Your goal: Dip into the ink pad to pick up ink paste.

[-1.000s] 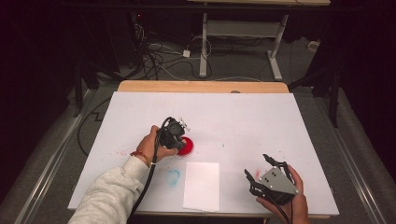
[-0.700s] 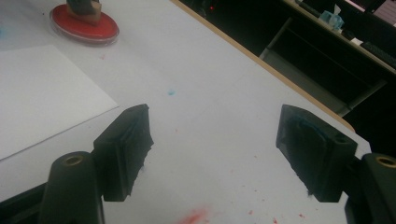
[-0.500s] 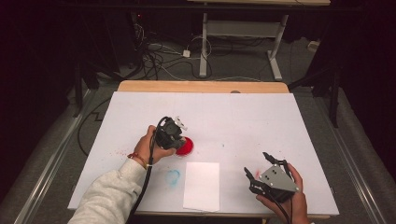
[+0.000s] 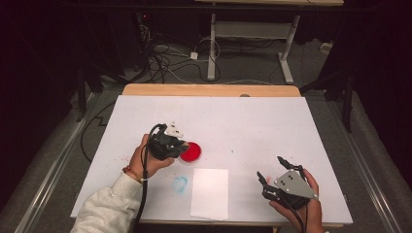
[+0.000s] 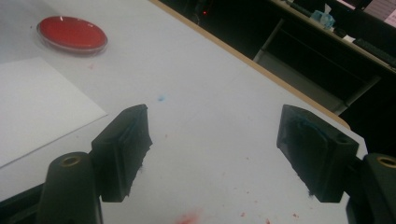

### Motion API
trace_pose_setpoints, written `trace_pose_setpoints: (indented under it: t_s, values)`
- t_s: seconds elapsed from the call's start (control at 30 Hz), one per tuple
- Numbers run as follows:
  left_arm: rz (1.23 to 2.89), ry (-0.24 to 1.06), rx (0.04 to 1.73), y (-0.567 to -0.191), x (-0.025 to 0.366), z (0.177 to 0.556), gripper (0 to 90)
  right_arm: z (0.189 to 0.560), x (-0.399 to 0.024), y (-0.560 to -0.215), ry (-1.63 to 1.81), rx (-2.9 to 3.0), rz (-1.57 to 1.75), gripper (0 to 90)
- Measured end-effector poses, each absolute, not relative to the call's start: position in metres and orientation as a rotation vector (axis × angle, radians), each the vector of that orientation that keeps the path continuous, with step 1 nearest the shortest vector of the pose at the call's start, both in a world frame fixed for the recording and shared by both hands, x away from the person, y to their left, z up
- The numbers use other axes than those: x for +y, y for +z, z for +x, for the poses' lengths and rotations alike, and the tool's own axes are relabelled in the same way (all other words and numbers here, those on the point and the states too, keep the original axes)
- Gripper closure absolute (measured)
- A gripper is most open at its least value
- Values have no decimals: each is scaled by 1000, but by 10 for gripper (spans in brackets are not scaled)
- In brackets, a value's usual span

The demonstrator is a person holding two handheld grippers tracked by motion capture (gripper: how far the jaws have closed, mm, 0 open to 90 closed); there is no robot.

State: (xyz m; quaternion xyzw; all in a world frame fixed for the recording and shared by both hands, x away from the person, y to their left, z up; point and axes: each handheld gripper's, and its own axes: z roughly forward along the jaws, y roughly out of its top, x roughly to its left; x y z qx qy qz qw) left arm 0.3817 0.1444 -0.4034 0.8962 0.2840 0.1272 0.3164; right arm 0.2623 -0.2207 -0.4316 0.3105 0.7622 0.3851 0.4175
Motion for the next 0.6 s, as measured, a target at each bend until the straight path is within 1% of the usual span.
trace_pose_setpoints:
  t_s: [0.2,0.6]
  values:
    - [2324,347,750,-392,156,375,736,264,-220,-434,969,1931,771,261]
    - [2310,360,727,-376,155,372,736,261,-222,-432,981,1920,782,261]
